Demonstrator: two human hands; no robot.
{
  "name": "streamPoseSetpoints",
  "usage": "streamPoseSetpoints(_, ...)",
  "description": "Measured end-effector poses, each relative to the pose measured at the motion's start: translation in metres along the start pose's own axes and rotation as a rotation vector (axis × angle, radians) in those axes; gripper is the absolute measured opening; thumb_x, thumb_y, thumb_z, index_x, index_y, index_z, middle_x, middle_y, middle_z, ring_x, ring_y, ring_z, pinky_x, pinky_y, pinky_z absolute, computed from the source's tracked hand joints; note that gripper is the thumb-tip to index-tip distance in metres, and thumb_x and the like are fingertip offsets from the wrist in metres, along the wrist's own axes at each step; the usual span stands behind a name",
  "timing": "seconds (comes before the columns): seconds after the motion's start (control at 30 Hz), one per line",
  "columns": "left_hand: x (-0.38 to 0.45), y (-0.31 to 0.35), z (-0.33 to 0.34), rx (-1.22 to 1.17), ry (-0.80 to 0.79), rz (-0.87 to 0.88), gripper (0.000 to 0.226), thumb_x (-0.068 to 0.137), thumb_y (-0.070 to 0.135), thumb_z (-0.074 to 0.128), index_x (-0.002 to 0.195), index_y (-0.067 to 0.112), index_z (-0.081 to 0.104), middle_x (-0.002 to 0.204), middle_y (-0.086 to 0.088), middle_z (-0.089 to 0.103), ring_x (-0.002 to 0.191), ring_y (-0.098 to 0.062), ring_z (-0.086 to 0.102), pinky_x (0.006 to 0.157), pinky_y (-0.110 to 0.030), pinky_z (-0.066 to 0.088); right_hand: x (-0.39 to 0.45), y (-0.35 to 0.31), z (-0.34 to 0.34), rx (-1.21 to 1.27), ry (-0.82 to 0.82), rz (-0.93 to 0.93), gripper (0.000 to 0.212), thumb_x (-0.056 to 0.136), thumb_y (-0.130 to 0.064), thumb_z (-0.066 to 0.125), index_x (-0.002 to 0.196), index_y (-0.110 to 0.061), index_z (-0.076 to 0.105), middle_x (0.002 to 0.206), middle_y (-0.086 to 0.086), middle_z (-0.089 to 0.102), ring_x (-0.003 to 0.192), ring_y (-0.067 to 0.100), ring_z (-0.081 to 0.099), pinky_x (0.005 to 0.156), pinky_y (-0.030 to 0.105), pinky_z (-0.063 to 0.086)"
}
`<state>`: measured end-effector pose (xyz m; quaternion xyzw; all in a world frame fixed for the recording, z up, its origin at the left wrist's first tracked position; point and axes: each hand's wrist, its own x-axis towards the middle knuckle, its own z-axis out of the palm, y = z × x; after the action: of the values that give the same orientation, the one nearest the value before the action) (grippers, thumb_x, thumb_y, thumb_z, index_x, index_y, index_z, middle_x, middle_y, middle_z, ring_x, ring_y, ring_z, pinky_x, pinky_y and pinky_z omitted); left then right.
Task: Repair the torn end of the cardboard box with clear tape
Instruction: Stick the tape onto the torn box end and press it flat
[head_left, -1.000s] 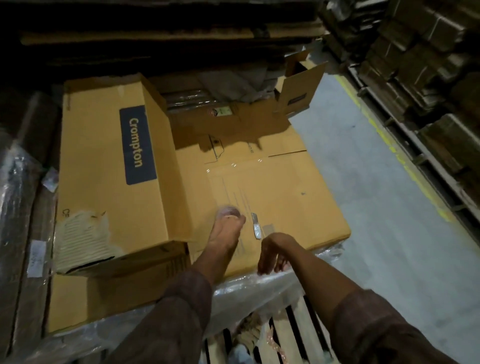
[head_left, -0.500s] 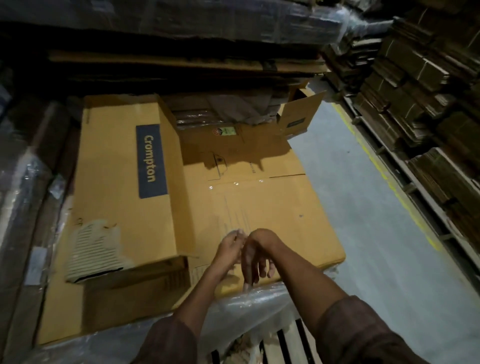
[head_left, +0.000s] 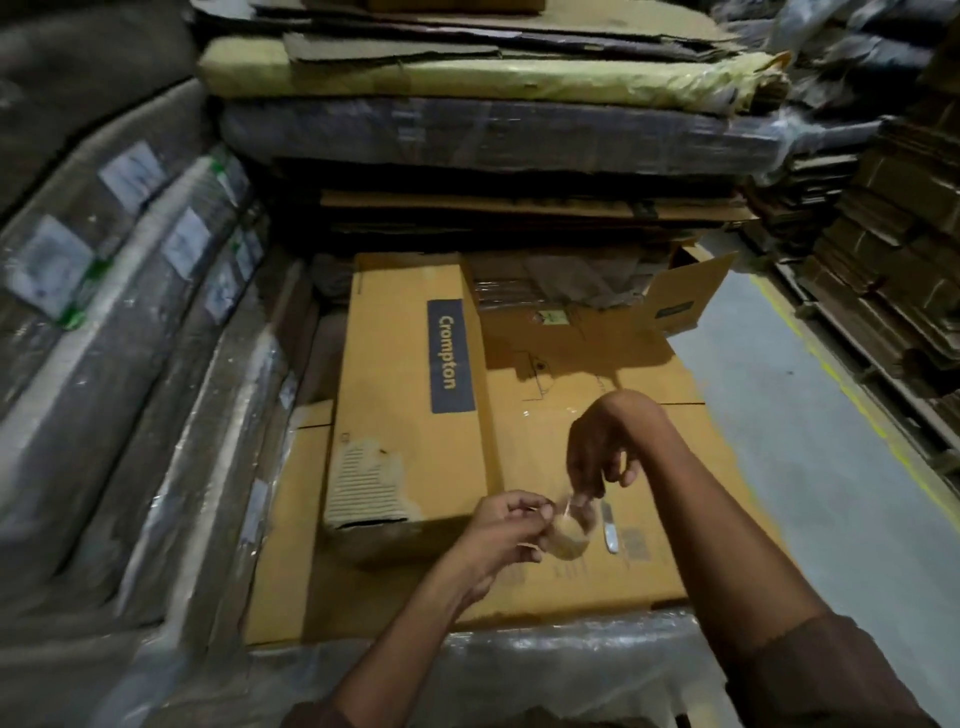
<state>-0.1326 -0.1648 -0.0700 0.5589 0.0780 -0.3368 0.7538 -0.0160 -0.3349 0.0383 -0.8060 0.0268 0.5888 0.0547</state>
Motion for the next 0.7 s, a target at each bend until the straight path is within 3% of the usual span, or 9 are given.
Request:
streamPoseSetpoints(0.07,-0.016,0.003,-0.003,-0.057,0.005,0.039,0.017,0.092,0.008,0.071,0.107,0.002,0.068,0.081,-0.008,0.069,0.066,-0.015,0.062,0.06,-0.026,0.053,-0.009,-0.004,0.007,-0.014,0.031,-0.05,0.01,0.089,-0.023,0.078,0.094,-0.016,0.074,0.086,-0.001,0.071,0.069,0.012,0.051,0.072,0.029,0.053)
streamPoseSetpoints(0.17,-0.039,0.013,-0.013,-0.048,0.052,0.11,0.019,0.091,0.005,0.072,0.108,0.001,0.069,0.084,-0.012,0.07,0.068,-0.016,0.064,0.057,-0.026,0.054,-0.02,-0.008,0.016,-0.011,0.094,-0.093,0.009,0.086,-0.022,0.082,0.083,-0.02,0.074,0.079,-0.001,0.071,0.064,0.011,0.051,0.069,0.026,0.054)
streamPoseSetpoints(0.27,-0.057,0.031,-0.036,0.126,0.189,0.171,0.025,0.085,0.003,0.078,0.108,0.001,0.068,0.085,-0.016,0.075,0.067,-0.02,0.068,0.054,-0.026,0.054,-0.023,-0.019,0.024,-0.054,0.151,-0.142,0.008,0.084,-0.021,0.083,0.083,-0.02,0.075,0.077,-0.002,0.07,0.063,0.01,0.05,0.065,0.021,0.054)
streamPoseSetpoints(0.43,-0.073,0.055,-0.095,0.428,0.411,0.167,0.022,0.074,0.002,0.086,0.09,0.006,0.07,0.075,-0.01,0.076,0.067,-0.021,0.075,0.057,-0.029,0.058,-0.005,-0.074,0.035,-0.15,0.213,-0.26,0.005,0.084,-0.02,0.081,0.088,-0.023,0.077,0.078,-0.012,0.071,0.077,0.006,0.057,0.066,0.019,0.05)
streamPoseSetpoints(0.57,-0.08,0.053,-0.136,0.595,0.565,0.224,0.02,0.068,0.003,0.09,0.077,0.011,0.074,0.068,-0.001,0.074,0.066,-0.013,0.073,0.067,-0.033,0.062,0.02,-0.11,0.046,-0.112,0.309,-0.391,0.014,0.08,-0.026,0.084,0.089,-0.017,0.079,0.077,-0.01,0.071,0.082,0.011,0.062,0.071,0.026,0.049)
streamPoseSetpoints(0.7,-0.084,0.04,-0.163,0.615,0.714,0.264,0.02,0.072,0.012,0.09,0.077,0.017,0.071,0.064,0.0,0.073,0.056,-0.016,0.072,0.064,-0.039,0.063,0.043,-0.131,0.063,-0.076,0.46,-0.498,0.012,0.076,-0.028,0.089,0.074,-0.026,0.077,0.075,-0.009,0.073,0.076,0.01,0.067,0.069,0.028,0.054)
